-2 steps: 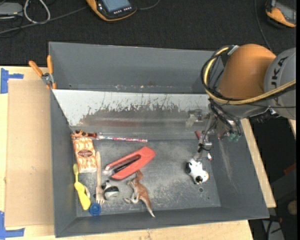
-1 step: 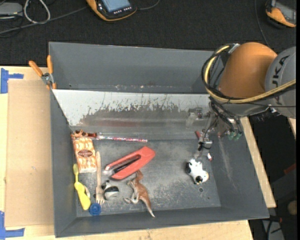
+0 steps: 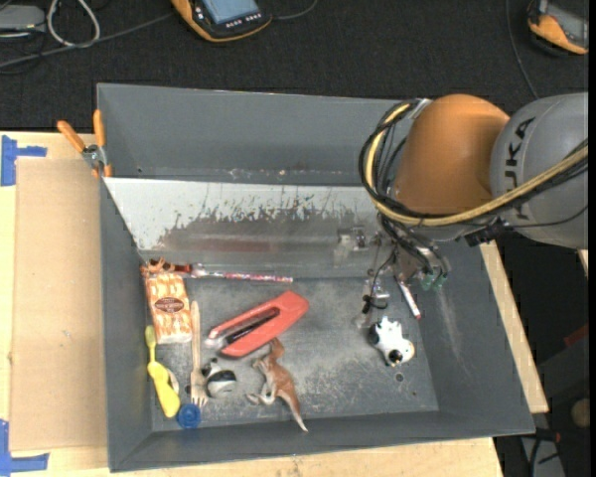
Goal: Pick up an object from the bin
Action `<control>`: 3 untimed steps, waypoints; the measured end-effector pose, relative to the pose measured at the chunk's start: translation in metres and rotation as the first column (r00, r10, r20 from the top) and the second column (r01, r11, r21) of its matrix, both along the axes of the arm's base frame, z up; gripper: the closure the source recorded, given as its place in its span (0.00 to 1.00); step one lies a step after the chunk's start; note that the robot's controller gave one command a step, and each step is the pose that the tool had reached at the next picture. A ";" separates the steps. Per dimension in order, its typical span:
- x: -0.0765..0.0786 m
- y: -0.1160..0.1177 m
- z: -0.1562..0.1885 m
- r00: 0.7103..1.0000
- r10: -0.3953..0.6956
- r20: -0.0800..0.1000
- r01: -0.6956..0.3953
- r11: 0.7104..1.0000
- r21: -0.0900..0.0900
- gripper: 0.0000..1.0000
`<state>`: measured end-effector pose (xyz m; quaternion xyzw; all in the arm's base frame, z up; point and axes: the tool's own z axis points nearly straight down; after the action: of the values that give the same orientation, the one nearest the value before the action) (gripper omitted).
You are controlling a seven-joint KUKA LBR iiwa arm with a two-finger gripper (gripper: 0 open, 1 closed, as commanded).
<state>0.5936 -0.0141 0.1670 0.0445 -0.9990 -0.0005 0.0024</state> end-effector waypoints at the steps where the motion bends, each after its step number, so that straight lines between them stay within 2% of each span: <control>1: -0.012 0.025 -0.008 0.997 0.079 0.002 -0.079 0.997 -0.001 0.00; 2: -0.025 0.071 -0.073 1.000 0.015 0.008 -0.015 1.000 0.000 0.00; 3: 0.005 0.087 -0.081 0.988 0.156 0.010 -0.156 0.988 -0.002 0.00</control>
Offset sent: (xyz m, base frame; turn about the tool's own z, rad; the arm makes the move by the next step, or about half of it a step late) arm -0.0307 0.0860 -0.0949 -0.0014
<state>0.5985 0.0732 0.0864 0.1223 -0.9925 0.0007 -0.0027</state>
